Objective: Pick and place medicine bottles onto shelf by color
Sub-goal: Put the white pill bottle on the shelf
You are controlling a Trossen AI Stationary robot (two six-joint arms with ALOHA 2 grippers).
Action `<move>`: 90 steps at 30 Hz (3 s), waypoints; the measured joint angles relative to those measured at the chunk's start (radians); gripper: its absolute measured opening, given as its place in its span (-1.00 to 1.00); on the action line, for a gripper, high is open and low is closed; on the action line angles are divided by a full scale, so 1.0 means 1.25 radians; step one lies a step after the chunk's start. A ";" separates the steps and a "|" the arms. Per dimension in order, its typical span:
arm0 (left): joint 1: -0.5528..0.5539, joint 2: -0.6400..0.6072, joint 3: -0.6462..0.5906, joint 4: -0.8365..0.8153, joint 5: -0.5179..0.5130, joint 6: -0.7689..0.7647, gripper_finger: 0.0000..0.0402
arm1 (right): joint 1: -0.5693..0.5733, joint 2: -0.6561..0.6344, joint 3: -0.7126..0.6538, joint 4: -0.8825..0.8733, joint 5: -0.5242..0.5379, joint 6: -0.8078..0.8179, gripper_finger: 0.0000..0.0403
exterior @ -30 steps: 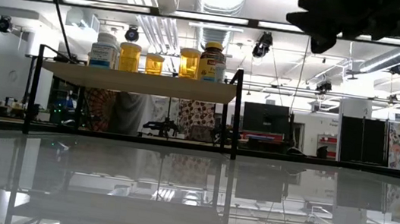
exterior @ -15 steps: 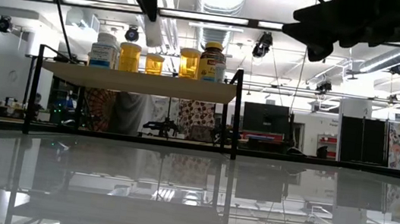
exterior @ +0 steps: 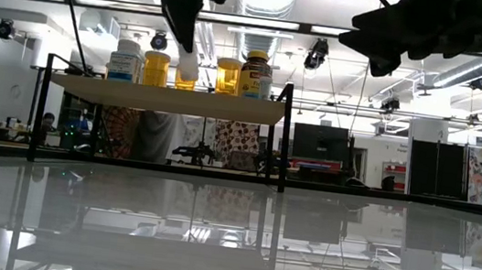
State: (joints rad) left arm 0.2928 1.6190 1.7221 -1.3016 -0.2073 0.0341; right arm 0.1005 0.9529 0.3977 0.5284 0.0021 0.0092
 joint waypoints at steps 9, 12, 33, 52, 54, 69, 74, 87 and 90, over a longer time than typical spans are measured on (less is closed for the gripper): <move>0.002 0.000 -0.039 0.033 0.000 -0.001 -0.42 | 0.000 0.000 0.000 0.000 0.000 0.001 -0.08; 0.002 0.000 -0.040 0.048 0.000 -0.001 -0.42 | 0.000 0.000 0.000 0.000 0.000 0.001 -0.08; 0.006 0.000 -0.081 0.094 -0.009 -0.015 -0.23 | 0.000 0.000 0.001 0.000 0.000 0.014 -0.08; 0.005 0.000 -0.147 0.174 -0.001 0.098 0.05 | 0.000 0.000 0.001 -0.009 0.000 0.014 -0.08; 0.005 0.000 -0.160 0.180 -0.005 0.099 0.10 | 0.000 0.000 0.001 -0.016 0.000 0.014 -0.08; 0.001 0.000 -0.202 0.190 -0.007 0.080 -0.32 | 0.000 0.000 0.001 -0.021 0.000 0.014 -0.08; -0.019 -0.005 -0.178 0.196 -0.008 0.081 -0.40 | 0.000 0.000 0.001 -0.021 0.000 0.014 -0.08; -0.337 -0.065 -0.215 0.340 -0.038 -0.035 -0.37 | 0.001 0.072 0.008 0.113 -0.002 0.019 -0.08; -0.397 -0.053 -0.238 0.424 -0.093 -0.055 -0.37 | 0.005 0.141 0.029 0.176 -0.029 -0.030 -0.08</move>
State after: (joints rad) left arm -0.2036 1.5533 1.4247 -0.7710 -0.3235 -0.0345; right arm 0.1064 1.1293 0.4338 0.7488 -0.0341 -0.0284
